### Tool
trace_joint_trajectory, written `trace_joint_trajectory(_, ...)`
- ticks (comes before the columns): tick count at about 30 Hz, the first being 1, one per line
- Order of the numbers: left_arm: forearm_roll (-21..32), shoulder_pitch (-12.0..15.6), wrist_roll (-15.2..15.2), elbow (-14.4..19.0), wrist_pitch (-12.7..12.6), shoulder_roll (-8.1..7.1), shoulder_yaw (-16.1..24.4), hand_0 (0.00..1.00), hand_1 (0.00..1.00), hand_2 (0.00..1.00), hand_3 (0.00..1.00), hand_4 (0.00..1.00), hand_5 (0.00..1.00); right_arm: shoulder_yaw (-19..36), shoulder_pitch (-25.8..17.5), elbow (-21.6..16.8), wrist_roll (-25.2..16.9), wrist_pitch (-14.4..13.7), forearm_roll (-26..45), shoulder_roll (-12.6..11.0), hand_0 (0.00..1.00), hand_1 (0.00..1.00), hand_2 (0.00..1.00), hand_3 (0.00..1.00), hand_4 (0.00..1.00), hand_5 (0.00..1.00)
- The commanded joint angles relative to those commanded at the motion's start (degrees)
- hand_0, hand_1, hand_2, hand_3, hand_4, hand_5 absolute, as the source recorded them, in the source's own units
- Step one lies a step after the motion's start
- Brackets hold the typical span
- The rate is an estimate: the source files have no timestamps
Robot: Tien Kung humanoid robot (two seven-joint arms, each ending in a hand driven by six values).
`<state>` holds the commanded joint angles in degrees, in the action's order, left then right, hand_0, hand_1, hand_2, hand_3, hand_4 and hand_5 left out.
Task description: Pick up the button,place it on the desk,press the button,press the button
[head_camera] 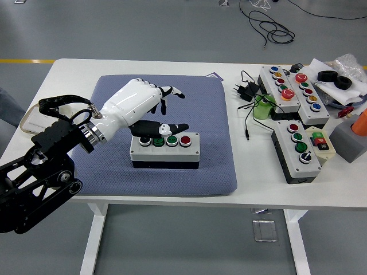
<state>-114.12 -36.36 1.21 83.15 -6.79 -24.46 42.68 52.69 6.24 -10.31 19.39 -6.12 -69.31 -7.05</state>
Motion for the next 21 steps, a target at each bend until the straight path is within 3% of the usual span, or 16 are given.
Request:
trace_joint_trajectory(1, 0.34, 0.08, -0.42, -0.06, 1.64, 0.0, -0.24, 0.037, 0.002, 0.043, 0.675, 0.771, 0.998, -0.01, -0.01, 0.0, 0.0, 0.0, 0.02, 0.0, 0.635, 0.483, 0.617, 0.563, 0.303, 0.225)
trace_joint_trajectory(2, 0.46, 0.13, -0.64, -0.08, 2.34, 0.0, -0.38, 0.026, 0.002, 0.019, 0.682, 0.695, 0.998, -0.02, -0.01, 0.0, 0.0, 0.0, 0.02, -0.01, 0.635, 0.483, 0.617, 0.563, 0.304, 0.225)
trace_joint_trajectory(9, 0.08, 0.17, -3.03, -0.16, 7.93, 0.0, -1.62, 0.026, 0.002, 0.016, 0.682, 0.687, 0.998, -0.05, -0.06, 0.0, 0.02, 0.05, -0.05, -0.04, 0.635, 0.483, 0.617, 0.563, 0.303, 0.225)
trace_joint_trajectory(21, 0.27, -0.05, -3.48, -1.66, 8.37, 0.42, -3.54, 0.027, 0.002, 0.017, 0.689, 0.669, 0.998, 0.06, -0.12, 0.0, 0.12, 0.07, -0.15, -0.02, 0.635, 0.482, 0.617, 0.563, 0.303, 0.225)
